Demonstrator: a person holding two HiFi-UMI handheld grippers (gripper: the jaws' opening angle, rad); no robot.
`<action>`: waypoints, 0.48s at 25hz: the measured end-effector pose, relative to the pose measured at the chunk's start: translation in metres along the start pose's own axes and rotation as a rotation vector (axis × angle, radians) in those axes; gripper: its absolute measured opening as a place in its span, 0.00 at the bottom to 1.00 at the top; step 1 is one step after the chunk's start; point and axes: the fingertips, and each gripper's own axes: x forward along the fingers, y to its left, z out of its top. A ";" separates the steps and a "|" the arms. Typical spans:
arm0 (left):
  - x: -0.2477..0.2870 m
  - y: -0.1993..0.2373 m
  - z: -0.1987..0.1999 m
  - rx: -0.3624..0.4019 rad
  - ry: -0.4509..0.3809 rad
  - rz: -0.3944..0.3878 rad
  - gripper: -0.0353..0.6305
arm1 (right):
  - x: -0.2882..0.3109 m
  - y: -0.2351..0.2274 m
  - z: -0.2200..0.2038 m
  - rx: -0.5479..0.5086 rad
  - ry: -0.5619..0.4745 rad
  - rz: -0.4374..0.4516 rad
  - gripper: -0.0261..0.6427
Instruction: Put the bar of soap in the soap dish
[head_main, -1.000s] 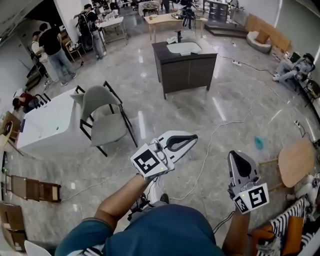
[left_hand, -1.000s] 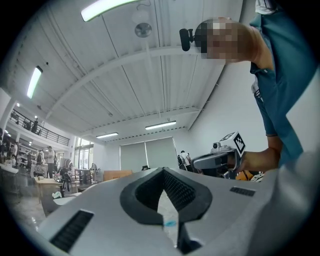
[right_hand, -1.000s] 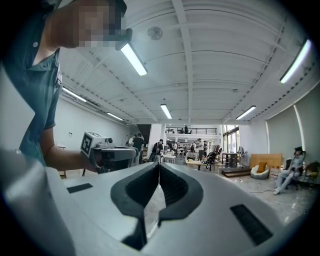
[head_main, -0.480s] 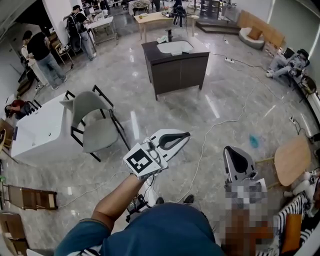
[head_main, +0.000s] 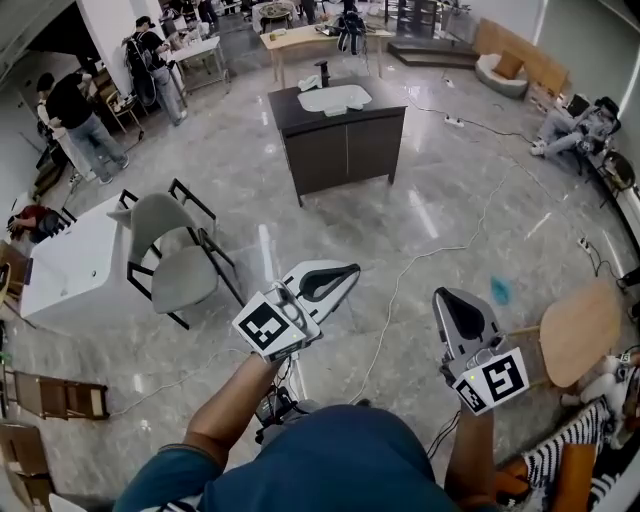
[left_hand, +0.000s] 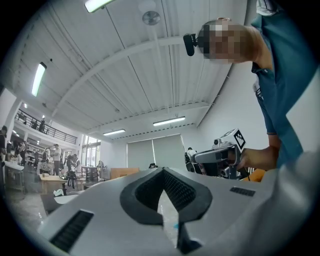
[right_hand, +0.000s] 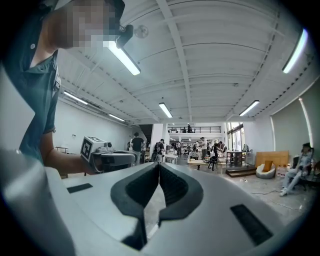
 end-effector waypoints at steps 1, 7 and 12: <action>0.007 0.000 -0.002 0.000 0.003 0.004 0.06 | 0.000 -0.007 -0.003 0.004 0.001 0.006 0.06; 0.037 0.008 -0.006 -0.006 0.019 0.021 0.06 | 0.011 -0.041 -0.013 0.031 0.004 0.036 0.06; 0.044 0.043 -0.015 -0.007 0.023 0.033 0.06 | 0.043 -0.056 -0.021 0.034 0.012 0.046 0.06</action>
